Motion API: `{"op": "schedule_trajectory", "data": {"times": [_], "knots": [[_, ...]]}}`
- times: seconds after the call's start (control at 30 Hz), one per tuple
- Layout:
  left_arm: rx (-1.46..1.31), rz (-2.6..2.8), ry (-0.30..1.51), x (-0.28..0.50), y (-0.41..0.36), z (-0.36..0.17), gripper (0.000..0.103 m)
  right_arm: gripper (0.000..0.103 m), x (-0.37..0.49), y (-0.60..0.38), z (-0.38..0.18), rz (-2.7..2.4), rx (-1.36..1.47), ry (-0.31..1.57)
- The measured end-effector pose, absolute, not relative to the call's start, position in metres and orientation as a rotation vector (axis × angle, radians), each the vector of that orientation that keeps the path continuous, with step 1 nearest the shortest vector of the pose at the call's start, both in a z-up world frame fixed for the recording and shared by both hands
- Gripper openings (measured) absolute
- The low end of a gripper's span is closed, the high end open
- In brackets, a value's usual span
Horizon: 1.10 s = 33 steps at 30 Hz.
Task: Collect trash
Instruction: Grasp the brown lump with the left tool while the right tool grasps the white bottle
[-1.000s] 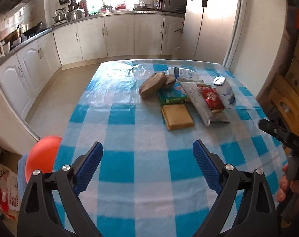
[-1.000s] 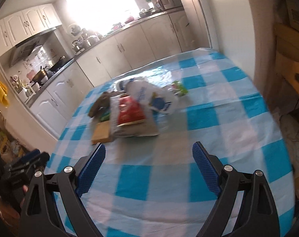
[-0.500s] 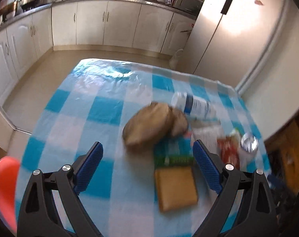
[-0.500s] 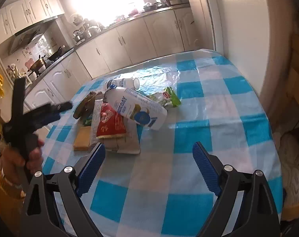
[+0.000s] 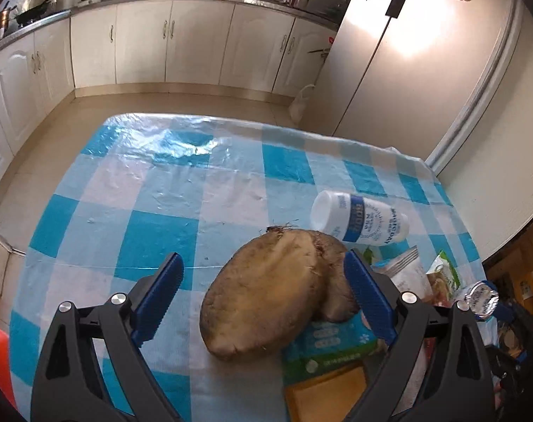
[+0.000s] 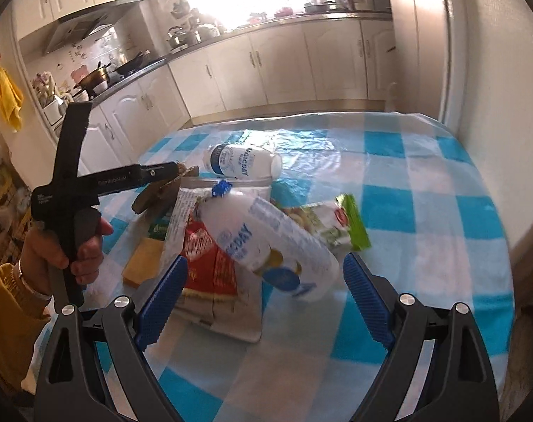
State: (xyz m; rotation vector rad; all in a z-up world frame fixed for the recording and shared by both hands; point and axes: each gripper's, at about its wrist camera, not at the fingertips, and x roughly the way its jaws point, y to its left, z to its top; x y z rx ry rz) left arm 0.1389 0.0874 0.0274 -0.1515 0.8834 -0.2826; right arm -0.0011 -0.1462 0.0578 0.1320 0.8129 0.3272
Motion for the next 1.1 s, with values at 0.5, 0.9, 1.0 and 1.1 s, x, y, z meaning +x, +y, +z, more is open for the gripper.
{"op": "schedule_trajectory", "data": {"times": [0.5,0.9,1.0,1.1], "knots": [[-0.2,-0.372,0.861,0.14,0.087,0.02,0.076,0.07,0.029,-0.14,0.045,0.342,0.085,0.821],[-0.199,-0.297,0.836,0.13,0.089,0.025,0.064,0.052,0.02,-0.139,0.044,0.319,0.069,0.822],[-0.197,-0.277,0.831,0.123,0.089,0.026,0.064,0.049,0.015,-0.14,0.044,0.306,0.075,0.829],[-0.198,-0.267,0.827,0.114,0.09,0.028,0.064,0.048,0.007,-0.141,0.044,0.297,0.083,0.828]]}}
